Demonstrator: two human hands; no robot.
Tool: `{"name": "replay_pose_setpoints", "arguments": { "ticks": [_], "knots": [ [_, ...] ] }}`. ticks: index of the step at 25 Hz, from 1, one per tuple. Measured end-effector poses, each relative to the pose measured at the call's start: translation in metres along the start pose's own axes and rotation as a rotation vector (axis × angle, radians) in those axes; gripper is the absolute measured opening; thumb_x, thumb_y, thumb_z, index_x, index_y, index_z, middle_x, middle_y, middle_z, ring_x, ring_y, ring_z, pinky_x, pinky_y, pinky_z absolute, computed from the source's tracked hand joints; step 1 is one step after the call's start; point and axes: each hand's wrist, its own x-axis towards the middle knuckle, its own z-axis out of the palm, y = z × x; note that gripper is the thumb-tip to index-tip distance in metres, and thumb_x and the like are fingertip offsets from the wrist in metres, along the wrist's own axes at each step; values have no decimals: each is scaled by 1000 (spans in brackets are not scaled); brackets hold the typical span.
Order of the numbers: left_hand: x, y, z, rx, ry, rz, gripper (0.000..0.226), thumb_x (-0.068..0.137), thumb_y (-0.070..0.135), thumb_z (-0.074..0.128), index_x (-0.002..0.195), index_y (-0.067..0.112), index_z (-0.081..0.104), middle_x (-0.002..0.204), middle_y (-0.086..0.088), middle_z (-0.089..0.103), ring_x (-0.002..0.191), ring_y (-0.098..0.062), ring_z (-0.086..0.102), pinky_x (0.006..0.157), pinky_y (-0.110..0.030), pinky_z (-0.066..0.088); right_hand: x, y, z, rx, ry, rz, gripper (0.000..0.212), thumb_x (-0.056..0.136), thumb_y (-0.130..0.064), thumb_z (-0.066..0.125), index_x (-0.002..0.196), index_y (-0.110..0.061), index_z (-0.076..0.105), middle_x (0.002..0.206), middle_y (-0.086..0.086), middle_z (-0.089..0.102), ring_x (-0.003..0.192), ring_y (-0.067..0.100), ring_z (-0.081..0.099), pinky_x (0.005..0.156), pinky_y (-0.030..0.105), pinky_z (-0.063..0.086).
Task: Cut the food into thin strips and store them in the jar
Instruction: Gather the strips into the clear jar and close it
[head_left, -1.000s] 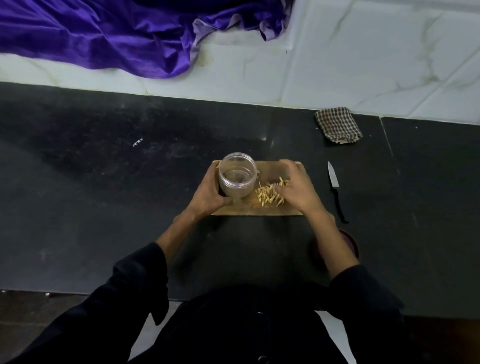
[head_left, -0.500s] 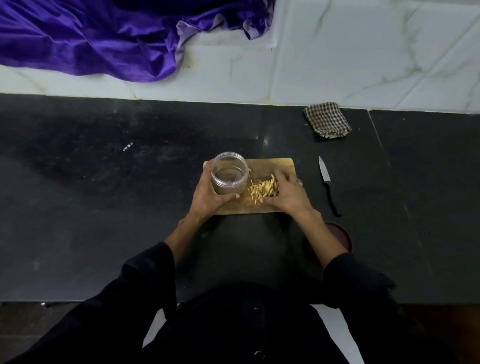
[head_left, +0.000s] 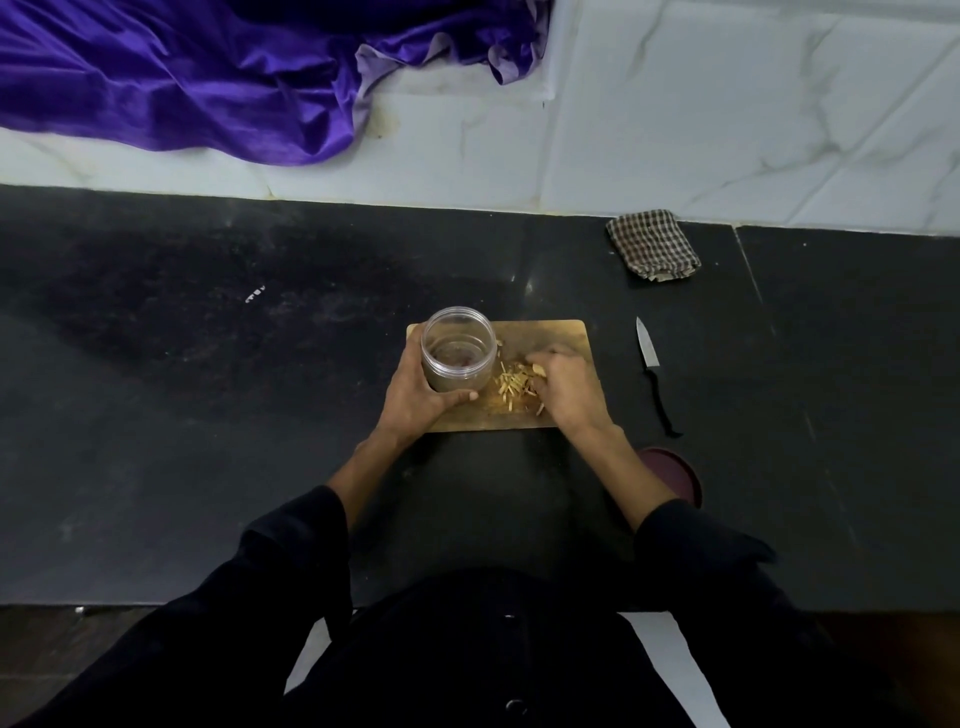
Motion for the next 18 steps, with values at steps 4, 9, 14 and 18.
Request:
{"name": "replay_pose_setpoints", "arguments": {
  "ticks": [4, 9, 14, 18],
  "knots": [
    [0, -1, 0, -2, 3, 4, 102, 57, 32, 90, 139, 31, 29, 130, 15, 48, 119, -2, 47, 93, -17, 37, 1, 0, -11, 157, 102, 6, 30, 90, -3, 67, 118, -12, 71, 125, 5, 67, 115, 20, 61, 101, 25, 41],
    [0, -3, -1, -7, 1, 7, 102, 57, 32, 90, 138, 34, 27, 130, 15, 47, 121, -4, 46, 97, -22, 37, 8, 7, -14, 387, 83, 162, 31, 85, -4, 73, 114, -13, 74, 119, 4, 71, 109, 14, 65, 98, 24, 49],
    [-1, -3, -1, -22, -8, 18, 96, 58, 32, 89, 132, 40, 30, 125, 21, 48, 118, 0, 46, 96, -18, 37, 18, 5, -33, 756, 91, 355, 29, 78, -7, 81, 107, -15, 76, 105, 4, 74, 90, 13, 70, 86, 31, 58],
    [-2, -2, -1, -35, -2, 10, 98, 58, 30, 89, 137, 34, 30, 125, 23, 45, 117, 3, 44, 93, -15, 33, 31, -32, -53, 809, 45, 221, 31, 78, -8, 80, 108, -15, 75, 104, 1, 75, 87, 10, 70, 76, 24, 56]
  ]
}}
